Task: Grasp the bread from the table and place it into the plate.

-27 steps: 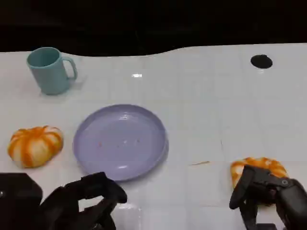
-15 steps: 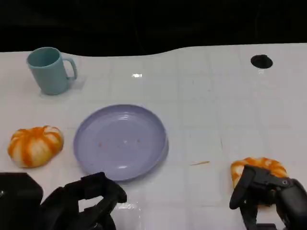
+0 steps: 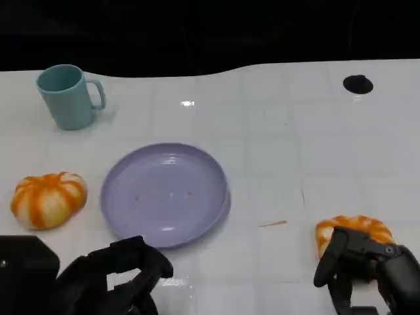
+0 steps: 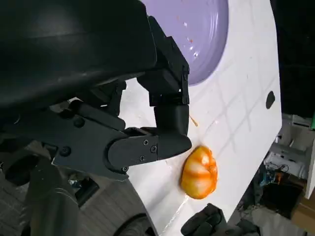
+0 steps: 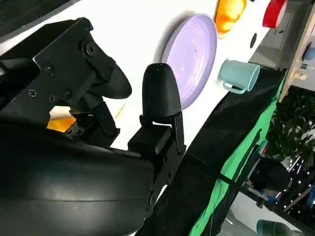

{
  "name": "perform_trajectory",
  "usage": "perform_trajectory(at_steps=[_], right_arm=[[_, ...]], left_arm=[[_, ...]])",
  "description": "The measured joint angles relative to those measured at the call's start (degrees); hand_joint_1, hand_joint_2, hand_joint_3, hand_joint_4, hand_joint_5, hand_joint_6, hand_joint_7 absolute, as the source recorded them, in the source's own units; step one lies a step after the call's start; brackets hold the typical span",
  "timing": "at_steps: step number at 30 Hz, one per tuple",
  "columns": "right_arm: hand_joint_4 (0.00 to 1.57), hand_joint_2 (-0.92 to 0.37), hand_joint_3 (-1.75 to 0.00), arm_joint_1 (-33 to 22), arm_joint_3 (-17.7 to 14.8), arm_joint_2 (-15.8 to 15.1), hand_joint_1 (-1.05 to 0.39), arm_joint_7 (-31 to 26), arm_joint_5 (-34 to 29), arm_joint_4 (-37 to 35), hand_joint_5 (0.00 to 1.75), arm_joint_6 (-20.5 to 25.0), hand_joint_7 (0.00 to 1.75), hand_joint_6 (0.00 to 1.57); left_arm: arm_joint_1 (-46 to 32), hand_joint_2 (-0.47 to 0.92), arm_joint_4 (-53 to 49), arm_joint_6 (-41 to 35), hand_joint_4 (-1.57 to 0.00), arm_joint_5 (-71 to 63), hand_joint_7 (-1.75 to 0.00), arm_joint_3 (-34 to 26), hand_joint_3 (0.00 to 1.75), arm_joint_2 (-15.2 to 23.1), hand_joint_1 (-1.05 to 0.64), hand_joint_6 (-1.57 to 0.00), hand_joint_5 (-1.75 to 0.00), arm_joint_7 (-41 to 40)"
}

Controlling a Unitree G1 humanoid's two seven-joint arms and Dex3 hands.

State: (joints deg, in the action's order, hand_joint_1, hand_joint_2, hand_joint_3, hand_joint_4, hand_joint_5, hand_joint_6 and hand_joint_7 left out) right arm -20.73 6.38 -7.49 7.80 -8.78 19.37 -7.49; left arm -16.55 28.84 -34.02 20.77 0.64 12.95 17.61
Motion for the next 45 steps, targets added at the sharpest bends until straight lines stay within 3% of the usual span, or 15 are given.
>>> perform_trajectory(at_steps=[5, 12, 18, 22, 25, 29, 38, 45], right_arm=[[0.71, -0.44, -1.25, 0.0, 0.0, 0.4, 0.04, 0.0, 0.1, 0.2, 1.6, 0.3, 1.27, 0.69], [0.54, -0.41, -1.13, 0.2, -0.8, 0.3, -0.02, 0.0, 0.2, 0.9, 1.43, 0.2, 1.11, 0.57], [0.47, -0.38, -0.97, 1.3, -1.1, -3.6, -0.13, 0.5, -4.9, 2.8, 1.23, 0.3, 0.86, 0.54], [0.49, -0.49, -0.71, 2.3, -1.2, -6.1, -0.22, -0.2, -12.3, 4.6, 1.03, 0.3, 0.55, 0.63], [0.44, -0.66, -0.35, 2.6, -1.2, -7.8, -0.27, -0.8, -17.5, 5.9, 0.84, 0.3, 0.27, 0.66], [0.34, -0.79, -0.1, 2.8, -1.5, -10.6, -0.36, -0.7, -23.9, 7.8, 0.65, 0.6, 0.08, 0.58], [0.11, -0.82, -0.02, 2.8, -2.1, -13.7, -0.49, 4.1, -34.7, 14.4, 0.56, 4.7, 0.0, 0.38], [0.07, -0.79, 0.0, 3.2, -2.1, -15.8, -0.51, 12.2, -41.5, 17.7, 0.53, 8.6, 0.01, 0.39]], left_arm=[[0.0, 0.92, 0.0, 0.0, -0.69, 0.0, -1.38, 0.0, 0.53, 0.0, -0.38, -0.64, -1.75, 0.1], [0.0, 0.92, 0.0, 0.0, -0.69, 0.0, -1.38, 0.0, 0.54, 0.0, -0.38, -0.64, -1.75, 0.1], [0.0, 0.92, 0.0, 0.0, -0.68, 0.0, -1.38, -0.1, 0.54, 0.0, -0.38, -0.64, -1.75, 0.2], [0.0, 0.92, 0.0, 0.0, -0.68, 0.0, -1.37, -0.1, 0.53, 0.0, -0.39, -0.64, -1.75, 0.2], [0.0, 0.92, 0.0, 0.0, -0.68, 0.0, -1.37, -0.1, 0.53, 0.0, -0.39, -0.64, -1.75, 0.2], [0.0, 0.92, -0.1, 0.0, -0.7, 0.0, -1.38, -0.2, 0.53, 0.1, -0.39, -0.64, -1.75, 0.2], [0.0, 0.92, -0.2, 0.0, -0.69, 0.0, -1.38, -0.2, 0.52, 0.1, -0.4, -0.64, -1.75, 0.2], [0.3, 0.92, -0.5, 0.0, -0.68, -0.1, -1.38, 0.0, 0.53, 0.1, -0.4, -0.64, -1.75, 0.2]])
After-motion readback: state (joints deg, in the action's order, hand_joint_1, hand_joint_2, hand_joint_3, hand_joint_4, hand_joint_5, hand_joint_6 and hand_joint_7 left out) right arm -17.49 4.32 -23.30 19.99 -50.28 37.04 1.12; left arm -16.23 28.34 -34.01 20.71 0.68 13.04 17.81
